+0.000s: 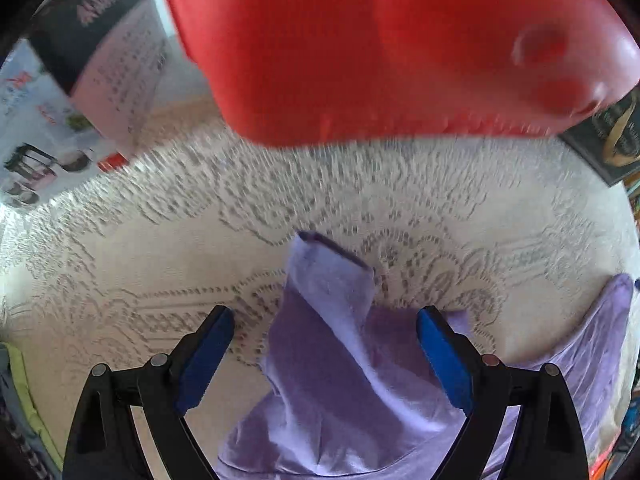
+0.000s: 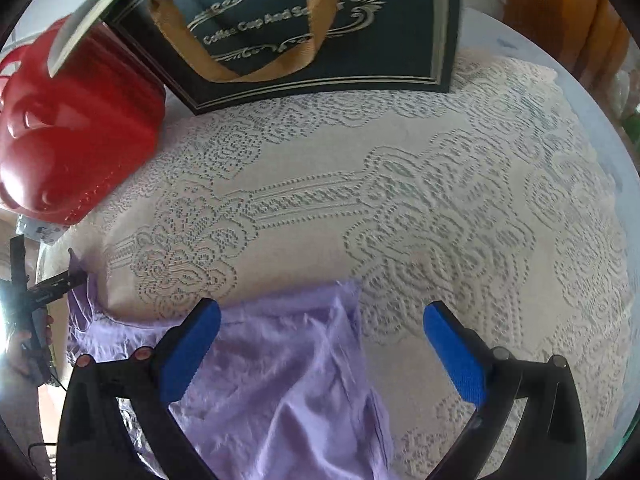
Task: Fold clothes
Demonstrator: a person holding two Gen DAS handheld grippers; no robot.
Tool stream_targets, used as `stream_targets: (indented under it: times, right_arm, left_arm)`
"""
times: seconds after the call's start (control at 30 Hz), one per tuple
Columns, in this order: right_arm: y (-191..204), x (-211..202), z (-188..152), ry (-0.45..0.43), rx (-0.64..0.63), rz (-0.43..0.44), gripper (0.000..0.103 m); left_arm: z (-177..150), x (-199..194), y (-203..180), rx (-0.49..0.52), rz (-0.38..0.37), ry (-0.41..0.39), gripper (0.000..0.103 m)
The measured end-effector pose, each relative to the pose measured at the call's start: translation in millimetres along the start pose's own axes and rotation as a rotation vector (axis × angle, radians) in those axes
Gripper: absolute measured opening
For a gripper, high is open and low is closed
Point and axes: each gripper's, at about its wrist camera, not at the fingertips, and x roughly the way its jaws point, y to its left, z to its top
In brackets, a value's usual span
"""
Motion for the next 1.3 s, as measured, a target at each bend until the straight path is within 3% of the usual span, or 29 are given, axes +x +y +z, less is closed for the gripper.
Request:
stream_targets:
  times: [0.1, 0.17, 0.2, 0.23, 0.27, 0.3, 0.47, 0.63, 0.73, 0.83, 0.9, 0.93, 0.97, 1.0, 1.03, 1.07, 1.1, 1.13, 1.3]
  right_arm:
    - [6, 11, 1, 0.022, -0.022, -0.032, 0.103]
    - [10, 18, 1, 0.043, -0.046, -0.058, 0.103]
    - [12, 22, 1, 0.054, -0.058, -0.071, 0.088]
    - [15, 26, 1, 0.066, -0.077, -0.087, 0.046]
    - [17, 29, 0, 0.069, -0.096, -0.118, 0.024]
    - [19, 31, 0, 0.071, -0.116, -0.149, 0.01]
    - [15, -12, -21, -0.097, -0.172, -0.061, 0.009]
    - [4, -61, -54, -0.265, -0.224, 0.04, 0.009]
    - [-6, -87, -90, -0.319, -0.249, 0.093, 0.009]
    - [-12, -90, -132, -0.281, -0.29, 0.124, 0.009]
    - [-15, -88, -147, -0.214, -0.303, 0.108, 0.01]
    - [-18, -82, -156, -0.164, -0.305, 0.084, 0.014]
    - [-22, -79, -163, -0.125, -0.296, 0.047, 0.018]
    - [-26, -79, -169, -0.109, -0.284, 0.015, 0.029]
    - [-31, -81, -172, -0.102, -0.274, 0.005, 0.043]
    - [-37, -86, -176, -0.106, -0.25, 0.01, 0.05]
    - [-41, -89, -178, -0.113, -0.23, 0.013, 0.06]
    - [-45, -95, -176, -0.125, -0.206, 0.014, 0.062]
    - [-59, -110, -159, -0.147, -0.085, 0.011, 0.062]
  left_arm:
    - [0, 5, -7, 0.03, 0.042, 0.023, 0.094]
    - [2, 4, -6, 0.012, 0.043, 0.028, 0.084]
    - [2, 2, -6, 0.008, 0.045, 0.019, 0.075]
    - [3, -4, -7, 0.008, 0.048, 0.0, 0.039]
    - [4, -8, -8, 0.005, 0.056, -0.016, 0.01]
    - [3, -12, -7, -0.005, 0.06, -0.033, 0.01]
    - [-20, -47, -6, 0.01, 0.009, -0.159, 0.009]
    - [-70, -92, -2, 0.042, -0.024, -0.253, 0.009]
    - [-116, -126, -4, 0.097, -0.023, -0.323, 0.009]
    - [-162, -141, -8, 0.124, -0.044, -0.284, 0.009]
    - [-190, -140, -11, 0.147, -0.056, -0.218, 0.012]
    - [-203, -137, -12, 0.151, -0.061, -0.183, 0.02]
    - [-215, -136, -13, 0.155, -0.065, -0.157, 0.039]
    - [-227, -135, -15, 0.159, -0.068, -0.131, 0.053]
    - [-238, -136, -15, 0.165, -0.074, -0.114, 0.092]
    - [-247, -142, -14, 0.166, -0.084, -0.115, 0.103]
    - [-252, -149, -13, 0.163, -0.098, -0.124, 0.103]
    - [-255, -155, -12, 0.156, -0.107, -0.133, 0.103]
    - [-220, -158, 11, 0.036, -0.061, -0.181, 0.103]
